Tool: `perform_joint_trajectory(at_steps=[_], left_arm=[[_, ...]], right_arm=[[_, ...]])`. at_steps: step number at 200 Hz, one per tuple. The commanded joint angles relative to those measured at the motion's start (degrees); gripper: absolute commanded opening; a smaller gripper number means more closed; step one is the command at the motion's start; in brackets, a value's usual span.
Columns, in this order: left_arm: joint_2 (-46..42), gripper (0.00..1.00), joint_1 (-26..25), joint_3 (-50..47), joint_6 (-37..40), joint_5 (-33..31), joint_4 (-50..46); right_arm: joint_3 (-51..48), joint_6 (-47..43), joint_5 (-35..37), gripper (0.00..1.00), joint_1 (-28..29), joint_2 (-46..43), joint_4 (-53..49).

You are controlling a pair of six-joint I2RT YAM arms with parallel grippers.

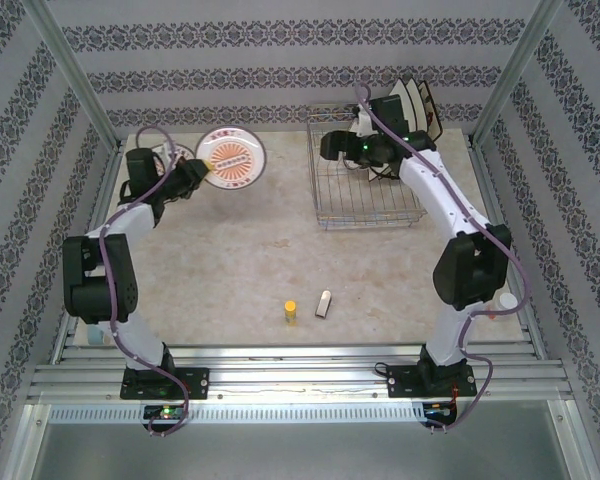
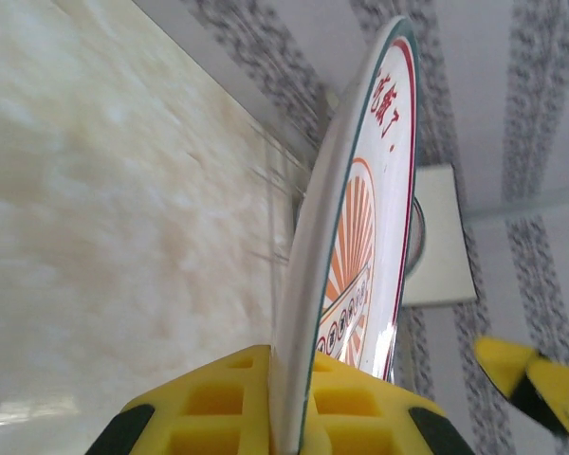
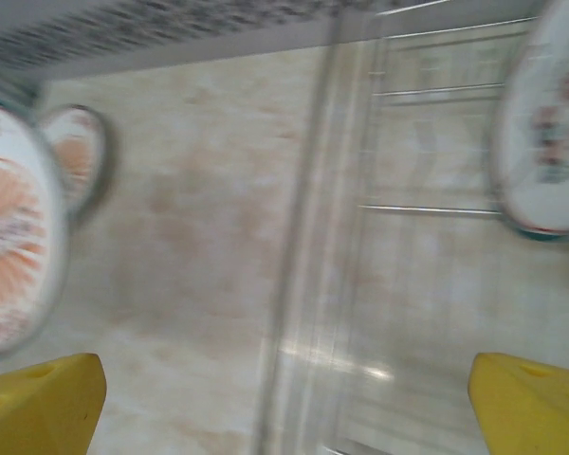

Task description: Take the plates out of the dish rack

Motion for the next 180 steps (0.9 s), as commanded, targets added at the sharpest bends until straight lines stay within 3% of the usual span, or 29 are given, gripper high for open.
perform_joint_trajectory(at_steps=[1,43,133,180], left_arm=[[-4.4,0.00,3.2,-0.6,1.3,-4.7,1.0],[-5.2,0.00,7.7,-0.4,3.6,-11.2,-3.0],[1.5,0.00,13.1,-0.5,-0.4,-18.3,2.1],[9.5,0.00,13.5,5.6,0.8,-19.1,-0.1]], right_arm=[[2.4,-9.5,16.3,0.98,-0.7,-1.4,-14.2],[2.4,-12.9,24.5,0.98,-1.4,-1.0,-18.6],[0.5,-14.0,22.1,0.98,-2.7,-0.9,-17.4],[-1.2,-14.6,21.0,0.98,-2.8,0.1,-15.7]])
